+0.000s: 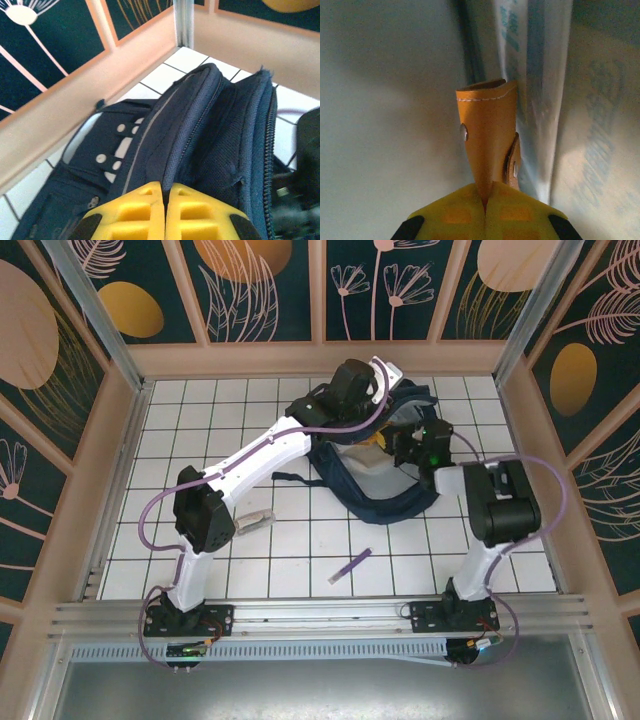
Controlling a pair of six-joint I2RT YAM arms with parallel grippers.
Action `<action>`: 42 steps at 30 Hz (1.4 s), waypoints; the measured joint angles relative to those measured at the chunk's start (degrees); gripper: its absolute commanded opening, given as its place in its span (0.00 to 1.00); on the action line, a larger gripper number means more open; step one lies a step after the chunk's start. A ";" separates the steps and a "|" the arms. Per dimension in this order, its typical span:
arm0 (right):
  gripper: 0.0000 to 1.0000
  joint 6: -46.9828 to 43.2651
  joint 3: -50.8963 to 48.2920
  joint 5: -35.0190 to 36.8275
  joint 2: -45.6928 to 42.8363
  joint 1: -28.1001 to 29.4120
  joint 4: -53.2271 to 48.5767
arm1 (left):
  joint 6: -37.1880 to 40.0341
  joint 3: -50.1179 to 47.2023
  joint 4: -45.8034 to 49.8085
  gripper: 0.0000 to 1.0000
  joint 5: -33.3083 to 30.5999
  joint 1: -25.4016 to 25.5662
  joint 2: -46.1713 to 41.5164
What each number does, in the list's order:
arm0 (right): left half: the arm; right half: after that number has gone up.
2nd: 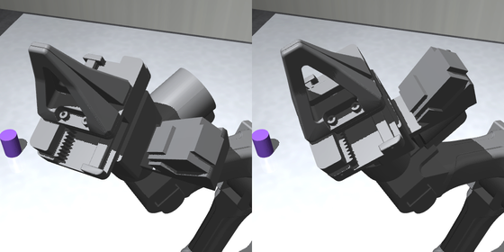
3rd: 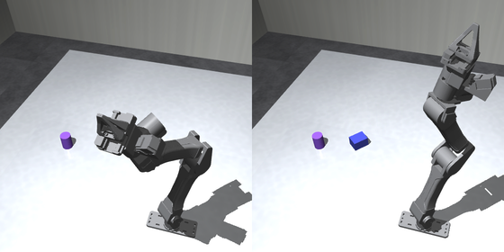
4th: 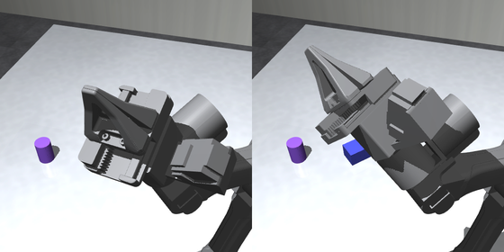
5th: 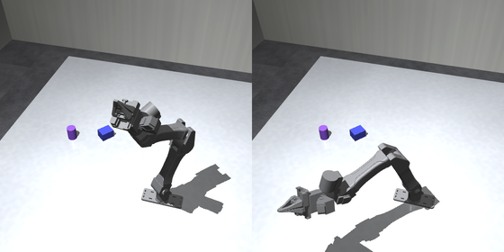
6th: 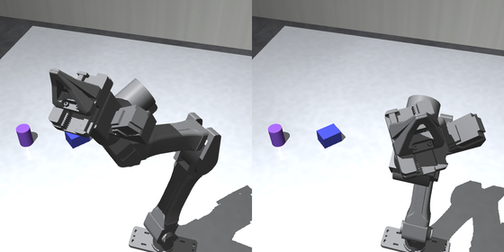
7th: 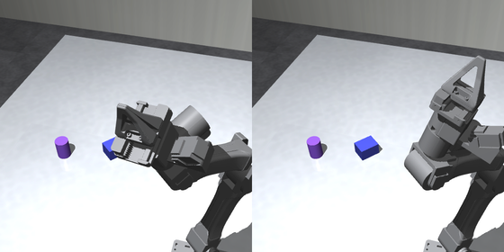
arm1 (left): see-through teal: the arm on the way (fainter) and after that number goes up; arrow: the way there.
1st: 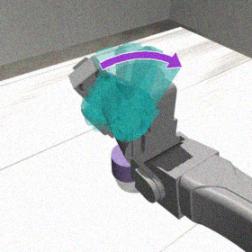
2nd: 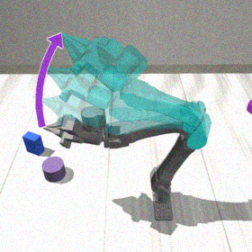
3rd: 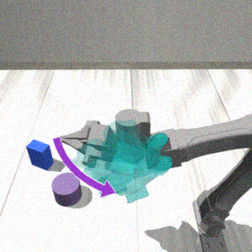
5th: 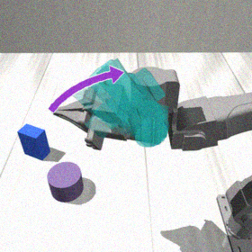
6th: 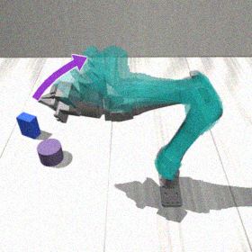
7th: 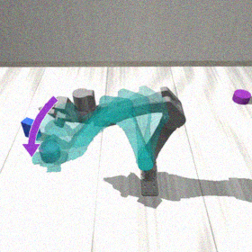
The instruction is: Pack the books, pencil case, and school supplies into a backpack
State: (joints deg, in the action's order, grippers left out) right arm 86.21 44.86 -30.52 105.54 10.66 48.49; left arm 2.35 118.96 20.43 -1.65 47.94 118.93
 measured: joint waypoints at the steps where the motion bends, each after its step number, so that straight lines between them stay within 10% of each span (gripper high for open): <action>1: 0.05 2.34 0.11 2.51 1.55 1.16 2.32 | -1.11 0.00 -0.02 0.00 0.55 0.00 0.00; 12: 0.38 10.19 4.63 21.29 4.55 9.68 -0.11 | -6.54 0.00 -0.63 0.00 2.58 -0.04 0.00; 27: 0.40 0.02 -8.57 21.40 -27.85 2.73 -27.76 | -8.44 -7.89 -8.87 0.00 8.15 -4.52 -1.55; 38: 0.45 -38.45 -2.51 22.12 -43.69 -13.79 -54.27 | -4.09 -21.18 -12.81 0.62 12.90 -5.29 -11.93; 42: 0.45 -50.07 6.34 20.22 -39.54 -13.79 -59.06 | -8.11 -28.02 -14.05 0.99 5.70 -7.61 -18.05</action>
State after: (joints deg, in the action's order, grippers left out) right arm 36.14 51.20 -10.31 66.00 -3.14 -10.57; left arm -5.76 90.94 6.37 4.05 40.34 100.88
